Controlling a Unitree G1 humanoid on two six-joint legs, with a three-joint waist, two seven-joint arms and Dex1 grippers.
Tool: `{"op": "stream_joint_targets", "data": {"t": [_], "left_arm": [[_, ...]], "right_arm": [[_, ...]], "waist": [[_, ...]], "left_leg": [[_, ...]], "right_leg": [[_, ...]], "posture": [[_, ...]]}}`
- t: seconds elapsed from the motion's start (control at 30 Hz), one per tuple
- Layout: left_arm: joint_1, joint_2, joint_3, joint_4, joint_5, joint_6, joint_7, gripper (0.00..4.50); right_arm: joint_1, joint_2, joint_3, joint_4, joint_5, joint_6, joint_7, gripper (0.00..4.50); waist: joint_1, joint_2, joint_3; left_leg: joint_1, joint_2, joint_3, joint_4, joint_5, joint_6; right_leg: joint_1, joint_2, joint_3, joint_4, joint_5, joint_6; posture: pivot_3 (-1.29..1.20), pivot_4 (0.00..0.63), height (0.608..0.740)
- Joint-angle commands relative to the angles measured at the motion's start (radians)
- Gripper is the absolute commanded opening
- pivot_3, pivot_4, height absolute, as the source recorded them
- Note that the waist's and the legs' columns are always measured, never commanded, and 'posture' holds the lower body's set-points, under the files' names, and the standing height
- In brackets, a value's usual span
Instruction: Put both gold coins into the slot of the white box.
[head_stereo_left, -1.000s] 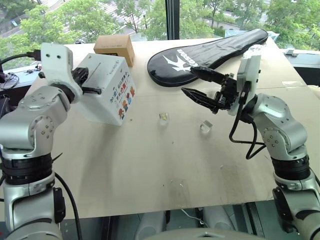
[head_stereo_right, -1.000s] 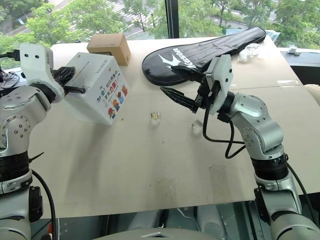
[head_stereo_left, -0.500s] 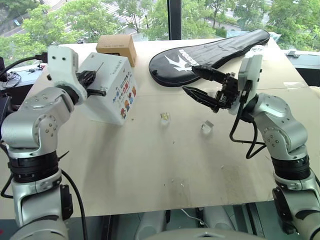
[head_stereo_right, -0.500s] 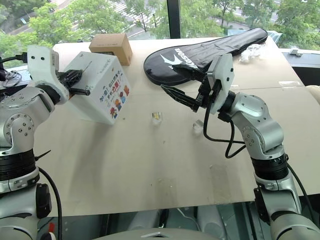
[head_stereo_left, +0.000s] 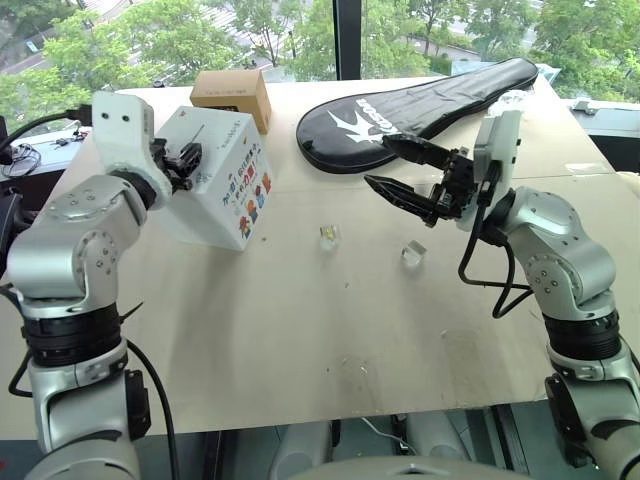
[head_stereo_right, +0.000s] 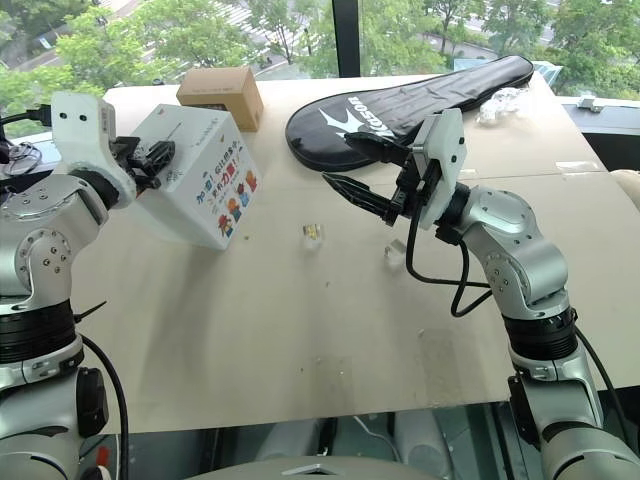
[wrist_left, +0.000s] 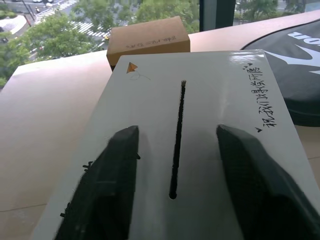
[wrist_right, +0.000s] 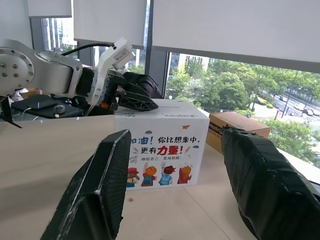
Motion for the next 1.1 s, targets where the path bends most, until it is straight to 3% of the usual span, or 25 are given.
{"op": "stream_joint_targets", "data": {"t": [0.03, 0.2, 0.27, 0.37, 0.47, 0.6, 0.8, 1.0, 1.1], "left_arm": [[-0.008, -0.028, 0.051, -0.01, 0.022, -0.149, -0.022, 3.98], [0.049, -0.107, 0.132, -0.186, -0.193, -0.194, -0.185, 3.98], [0.159, -0.116, 0.149, -0.297, -0.297, -0.155, -0.254, 3.98], [0.474, -0.11, 0.127, -0.46, -0.368, -0.113, -0.345, 3.98], [0.732, -0.116, 0.077, -0.524, -0.294, -0.184, -0.399, 3.98], [0.927, -0.16, 0.028, -0.481, -0.148, -0.352, -0.424, 3.98], [0.994, -0.25, 0.031, -0.457, -0.1, -0.493, -0.422, 3.98], [1.029, -0.266, 0.09, -0.464, -0.132, -0.545, -0.443, 3.98], [1.052, -0.271, 0.121, -0.48, -0.17, -0.561, -0.462, 3.98]], "right_arm": [[-0.001, -0.007, -0.029, -0.048, 0.013, 0.005, -0.004, 3.07], [0.102, -0.054, -0.046, -0.067, 0.023, 0.041, 0.014, 3.07], [0.179, -0.089, -0.057, -0.081, 0.034, 0.064, 0.025, 3.07], [0.324, -0.158, -0.027, -0.046, -0.067, 0.001, 0.064, 3.07], [0.419, -0.173, -0.009, -0.014, -0.128, -0.076, 0.093, 3.07], [0.493, -0.165, -0.005, 0.009, -0.176, -0.149, 0.104, 3.07], [0.386, -0.023, 0.11, 0.082, -0.322, -0.165, -0.022, 3.07], [0.187, 0.191, 0.285, 0.299, -0.525, -0.21, -0.153, 3.07], [0.11, 0.291, 0.307, 0.41, -0.575, -0.213, -0.225, 3.07]], "waist": [[0.0, 0.0, 0.0], [0.0, 0.0, 0.0], [0.0, 0.0, 0.0], [-0.005, 0.0, 0.0], [-0.003, 0.0, 0.0], [0.008, 0.0, 0.0], [0.02, 0.0, 0.0], [0.018, 0.0, 0.0], [0.019, 0.0, 0.0]], "left_leg": [[0.0, 0.0, 0.0, 0.0, 0.0, 0.0], [-0.003, 0.0, -0.003, 0.003, 0.0, 0.0], [-0.004, 0.0, -0.003, 0.003, 0.0, 0.0], [-0.001, 0.0, 0.0, 0.0, 0.0, 0.0], [0.004, 0.001, 0.003, -0.004, 0.0, 0.0], [0.01, 0.001, 0.003, -0.004, 0.0, 0.0], [0.021, 0.002, 0.004, -0.006, -0.002, 0.003], [0.019, 0.002, 0.004, -0.009, 0.0, 0.0], [0.019, 0.002, 0.004, -0.009, 0.0, 0.0]], "right_leg": [[0.0, 0.0, 0.0, 0.0, 0.0, 0.0], [0.0, 0.0, 0.0, -0.001, 0.0, 0.0], [0.0, -0.001, 0.0, -0.002, 0.0, 0.0], [0.001, 0.0, 0.004, -0.002, 0.0, 0.0], [0.001, 0.001, 0.01, -0.001, 0.0, 0.0], [0.007, 0.002, 0.01, -0.001, 0.0, 0.0], [0.017, 0.002, 0.01, -0.003, 0.0, 0.0], [0.013, 0.003, 0.01, -0.004, 0.0, 0.0], [0.013, 0.003, 0.01, -0.005, 0.0, 0.0]], "posture": [[0.0, 0.15, 0.74], [0.0, 0.15, 0.74], [0.0, 0.15, 0.74], [0.0, 0.15, 0.74], [0.0, 0.15, 0.74], [0.0, 0.15, 0.74], [0.0, 0.15, 0.74], [0.0, 0.15, 0.74], [0.0, 0.15, 0.74]]}}
